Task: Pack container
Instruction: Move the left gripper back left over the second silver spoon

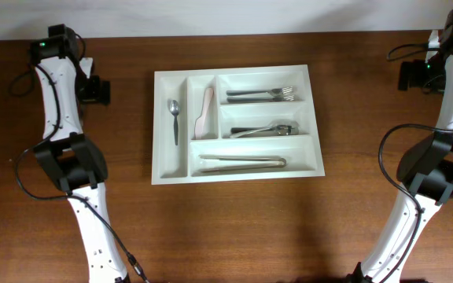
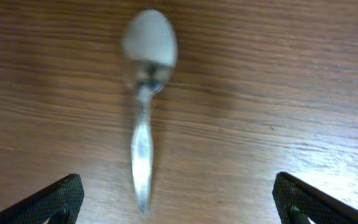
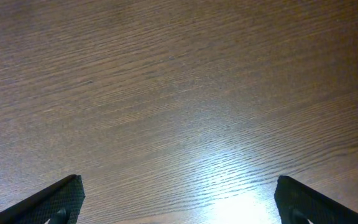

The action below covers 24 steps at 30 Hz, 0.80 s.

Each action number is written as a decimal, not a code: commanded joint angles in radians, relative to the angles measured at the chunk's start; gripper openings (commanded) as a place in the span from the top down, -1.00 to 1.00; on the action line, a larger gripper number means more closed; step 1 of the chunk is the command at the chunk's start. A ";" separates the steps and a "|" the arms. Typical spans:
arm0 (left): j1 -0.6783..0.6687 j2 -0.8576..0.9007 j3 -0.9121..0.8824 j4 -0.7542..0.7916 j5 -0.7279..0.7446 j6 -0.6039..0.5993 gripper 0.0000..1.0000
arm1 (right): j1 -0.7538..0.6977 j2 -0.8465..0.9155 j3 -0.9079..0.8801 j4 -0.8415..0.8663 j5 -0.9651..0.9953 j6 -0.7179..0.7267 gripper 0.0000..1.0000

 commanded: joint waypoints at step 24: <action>0.056 0.026 -0.004 0.048 0.083 0.087 -1.00 | -0.005 0.003 -0.004 0.000 -0.003 0.008 -0.97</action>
